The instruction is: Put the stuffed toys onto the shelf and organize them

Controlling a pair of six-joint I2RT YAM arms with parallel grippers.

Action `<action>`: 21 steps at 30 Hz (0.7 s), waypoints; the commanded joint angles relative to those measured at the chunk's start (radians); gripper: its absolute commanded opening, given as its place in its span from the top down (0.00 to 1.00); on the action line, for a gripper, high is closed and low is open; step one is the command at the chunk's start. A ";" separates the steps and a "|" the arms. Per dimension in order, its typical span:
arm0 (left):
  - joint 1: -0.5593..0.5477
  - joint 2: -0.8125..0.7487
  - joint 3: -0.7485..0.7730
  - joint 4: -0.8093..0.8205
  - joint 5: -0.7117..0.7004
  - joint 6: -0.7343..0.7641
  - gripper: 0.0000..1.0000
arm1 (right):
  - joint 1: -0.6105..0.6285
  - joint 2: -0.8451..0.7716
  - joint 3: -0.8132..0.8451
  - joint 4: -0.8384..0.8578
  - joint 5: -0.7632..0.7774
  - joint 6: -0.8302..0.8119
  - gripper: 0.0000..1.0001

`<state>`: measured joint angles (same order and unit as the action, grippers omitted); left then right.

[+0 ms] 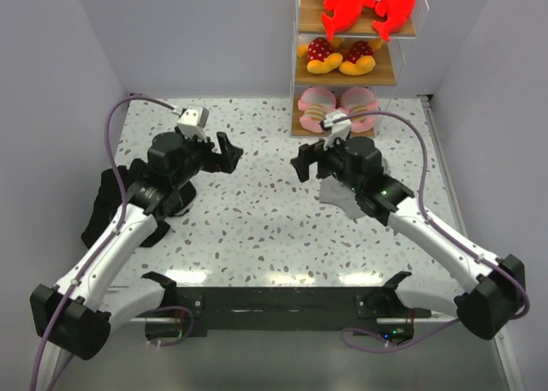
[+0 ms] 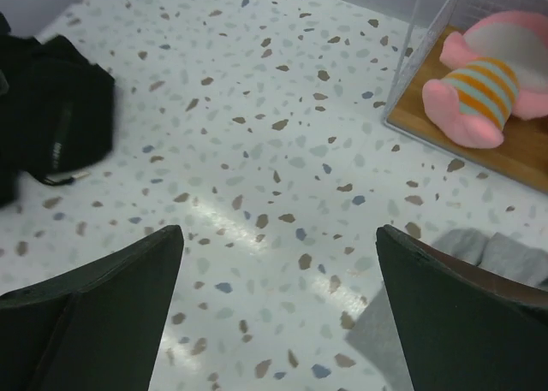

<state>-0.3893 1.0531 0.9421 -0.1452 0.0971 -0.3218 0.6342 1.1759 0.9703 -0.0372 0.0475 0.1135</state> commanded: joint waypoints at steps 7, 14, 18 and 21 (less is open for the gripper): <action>-0.022 -0.162 -0.065 0.200 0.323 0.043 0.00 | -0.008 -0.146 0.090 -0.279 -0.078 0.394 0.01; -0.025 -0.193 -0.097 0.263 0.412 0.026 0.00 | -0.008 -0.258 -0.059 -0.185 0.060 0.450 0.01; -0.025 -0.188 -0.097 0.266 0.418 0.026 0.00 | -0.008 -0.308 -0.078 -0.168 0.110 0.440 0.01; -0.025 -0.186 -0.100 0.268 0.421 0.023 0.00 | -0.008 -0.329 -0.088 -0.171 0.152 0.436 0.01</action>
<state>-0.4088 0.8673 0.8524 0.0654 0.4850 -0.2958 0.6235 0.8906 0.8883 -0.2676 0.1120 0.5369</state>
